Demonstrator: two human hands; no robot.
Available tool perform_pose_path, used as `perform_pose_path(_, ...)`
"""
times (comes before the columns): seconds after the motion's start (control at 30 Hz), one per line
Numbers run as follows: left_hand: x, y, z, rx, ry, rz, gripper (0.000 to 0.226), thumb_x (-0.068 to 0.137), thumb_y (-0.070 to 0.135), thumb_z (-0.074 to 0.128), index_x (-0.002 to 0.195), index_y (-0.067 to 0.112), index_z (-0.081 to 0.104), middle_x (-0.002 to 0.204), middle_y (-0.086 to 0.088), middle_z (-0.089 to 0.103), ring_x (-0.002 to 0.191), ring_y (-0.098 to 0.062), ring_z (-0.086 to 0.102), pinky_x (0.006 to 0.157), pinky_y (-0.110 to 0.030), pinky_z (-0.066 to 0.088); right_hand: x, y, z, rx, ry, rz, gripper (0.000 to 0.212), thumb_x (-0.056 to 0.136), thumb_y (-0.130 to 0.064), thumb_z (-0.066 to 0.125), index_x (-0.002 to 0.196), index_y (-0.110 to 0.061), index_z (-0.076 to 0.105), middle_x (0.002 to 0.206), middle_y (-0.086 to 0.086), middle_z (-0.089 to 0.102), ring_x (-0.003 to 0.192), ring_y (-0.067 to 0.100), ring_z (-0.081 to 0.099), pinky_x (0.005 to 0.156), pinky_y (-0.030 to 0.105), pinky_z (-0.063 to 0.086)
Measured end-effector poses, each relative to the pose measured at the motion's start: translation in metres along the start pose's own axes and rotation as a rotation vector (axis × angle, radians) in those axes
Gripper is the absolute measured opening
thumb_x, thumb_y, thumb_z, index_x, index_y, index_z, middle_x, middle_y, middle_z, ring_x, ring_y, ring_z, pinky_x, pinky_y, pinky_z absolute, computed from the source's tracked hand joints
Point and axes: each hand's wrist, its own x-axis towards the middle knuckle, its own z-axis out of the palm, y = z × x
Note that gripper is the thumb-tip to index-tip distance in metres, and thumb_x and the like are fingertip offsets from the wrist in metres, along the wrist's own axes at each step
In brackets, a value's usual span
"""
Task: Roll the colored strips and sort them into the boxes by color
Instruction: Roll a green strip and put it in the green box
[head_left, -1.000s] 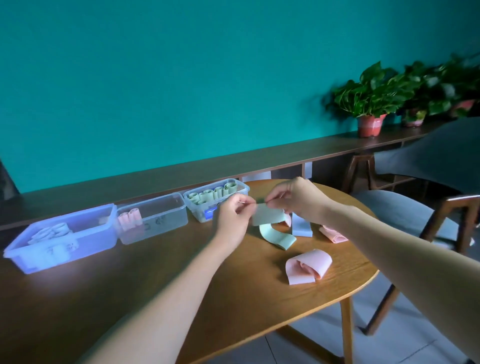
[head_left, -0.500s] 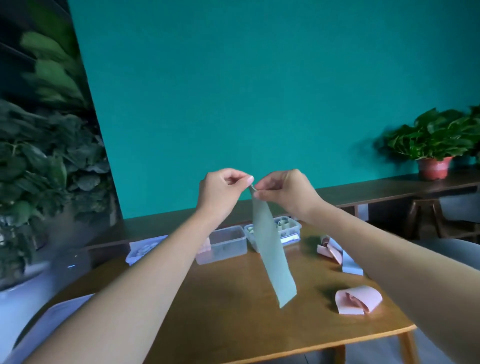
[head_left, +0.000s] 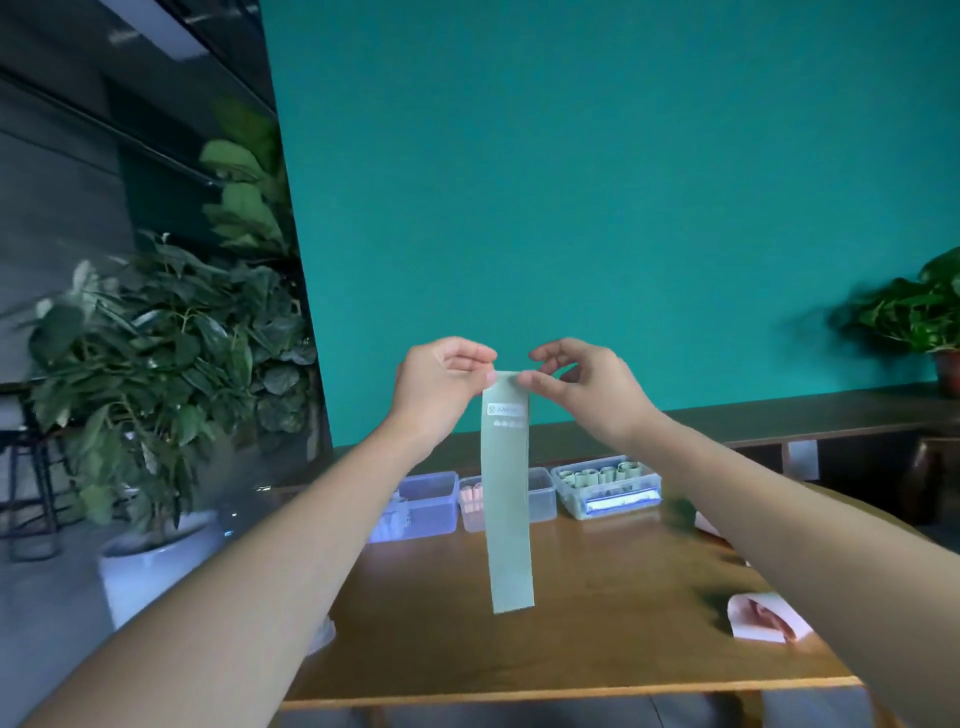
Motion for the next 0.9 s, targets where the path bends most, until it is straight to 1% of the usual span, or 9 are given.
perform_pose_path(0.1, -0.011, 0.012, -0.013, -0.005, -0.006, 0.002, 0.019, 0.082, -0.003, 0.075, 0.091, 0.014, 0.074, 0.089, -0.01, 0.074, 0.084, -0.017, 0.07, 0.083, -0.029, 0.059, -0.004, -0.014, 0.0, 0.046, -0.066, 0.005, 0.022, 0.087, -0.043, 0.077, 0.098, -0.023, 0.076, 0.087, -0.013, 0.072, 0.071, 0.002, 0.058, 0.066, 0.017, 0.042)
perform_pose_path(0.23, -0.024, 0.025, -0.027, 0.016, -0.023, 0.011, 0.017, 0.082, -0.002, 0.076, 0.093, 0.012, 0.075, 0.091, -0.009, 0.075, 0.081, -0.014, 0.069, 0.08, -0.025, 0.059, -0.011, -0.032, -0.002, 0.138, -0.135, -0.006, 0.012, 0.089, -0.03, 0.078, 0.086, -0.018, 0.076, 0.066, -0.013, 0.067, 0.061, -0.002, 0.055, 0.056, 0.009, 0.04)
perform_pose_path(0.37, -0.033, 0.027, -0.04, 0.074, -0.068, -0.01, 0.018, 0.082, 0.0, 0.077, 0.094, 0.013, 0.074, 0.091, -0.007, 0.075, 0.074, -0.011, 0.066, 0.07, -0.023, 0.056, -0.016, -0.041, 0.0, 0.161, -0.22, 0.018, 0.013, 0.089, -0.025, 0.079, 0.087, -0.012, 0.076, 0.076, 0.008, 0.074, 0.064, 0.007, 0.061, 0.055, 0.018, 0.043)
perform_pose_path(0.47, -0.036, 0.014, -0.046, 0.154, -0.132, -0.069, 0.019, 0.082, 0.003, 0.079, 0.098, 0.013, 0.074, 0.092, -0.004, 0.075, 0.076, -0.009, 0.067, 0.067, -0.019, 0.054, -0.019, -0.035, 0.009, 0.153, -0.296, 0.049, 0.014, 0.088, -0.021, 0.079, 0.088, -0.008, 0.076, 0.072, 0.002, 0.073, 0.063, 0.008, 0.063, 0.054, 0.019, 0.045)
perform_pose_path(0.53, -0.039, -0.003, -0.047, 0.206, -0.198, -0.141, 0.021, 0.083, 0.004, 0.079, 0.101, 0.012, 0.074, 0.093, -0.004, 0.076, 0.079, -0.008, 0.067, 0.067, -0.016, 0.052, -0.022, -0.025, 0.021, 0.153, -0.36, 0.095, 0.013, 0.088, -0.019, 0.08, 0.089, -0.006, 0.076, 0.067, -0.001, 0.07, 0.06, 0.008, 0.061, 0.054, 0.019, 0.046)
perform_pose_path(0.63, -0.046, -0.041, -0.044, 0.259, -0.291, -0.238, 0.021, 0.082, 0.004, 0.079, 0.1, 0.014, 0.075, 0.091, -0.003, 0.077, 0.078, -0.007, 0.069, 0.07, -0.014, 0.051, -0.032, 0.006, 0.046, 0.16, -0.446, 0.169, 0.007, 0.087, -0.017, 0.08, 0.086, -0.011, 0.077, 0.067, 0.005, 0.07, 0.065, 0.015, 0.06, 0.058, 0.024, 0.047)
perform_pose_path(0.7, -0.052, -0.072, -0.037, 0.273, -0.323, -0.29, 0.021, 0.083, 0.002, 0.077, 0.1, 0.014, 0.075, 0.09, -0.002, 0.077, 0.074, -0.004, 0.068, 0.064, -0.011, 0.049, -0.041, 0.032, 0.066, 0.151, -0.479, 0.192, 0.005, 0.089, -0.015, 0.078, 0.087, -0.011, 0.077, 0.065, 0.002, 0.07, 0.062, 0.013, 0.06, 0.058, 0.023, 0.046)
perform_pose_path(0.8, -0.061, -0.119, -0.023, 0.27, -0.328, -0.341, 0.019, 0.082, 0.002, 0.078, 0.091, 0.019, 0.075, 0.081, 0.005, 0.075, 0.073, -0.003, 0.067, 0.058, -0.01, 0.045, -0.056, 0.07, 0.093, 0.168, -0.486, 0.254, 0.007, 0.09, -0.01, 0.076, 0.092, -0.003, 0.076, 0.06, -0.002, 0.067, 0.052, 0.005, 0.058, 0.05, 0.017, 0.044)
perform_pose_path(0.9, -0.067, -0.162, -0.007, 0.236, -0.285, -0.399, 0.019, 0.083, 0.002, 0.077, 0.091, 0.019, 0.075, 0.082, 0.004, 0.074, 0.077, -0.007, 0.068, 0.055, -0.007, 0.043, -0.065, 0.105, 0.117, 0.198, -0.482, 0.312, 0.003, 0.092, -0.006, 0.073, 0.089, -0.006, 0.073, 0.068, 0.008, 0.066, 0.064, 0.017, 0.057, 0.047, 0.015, 0.044)
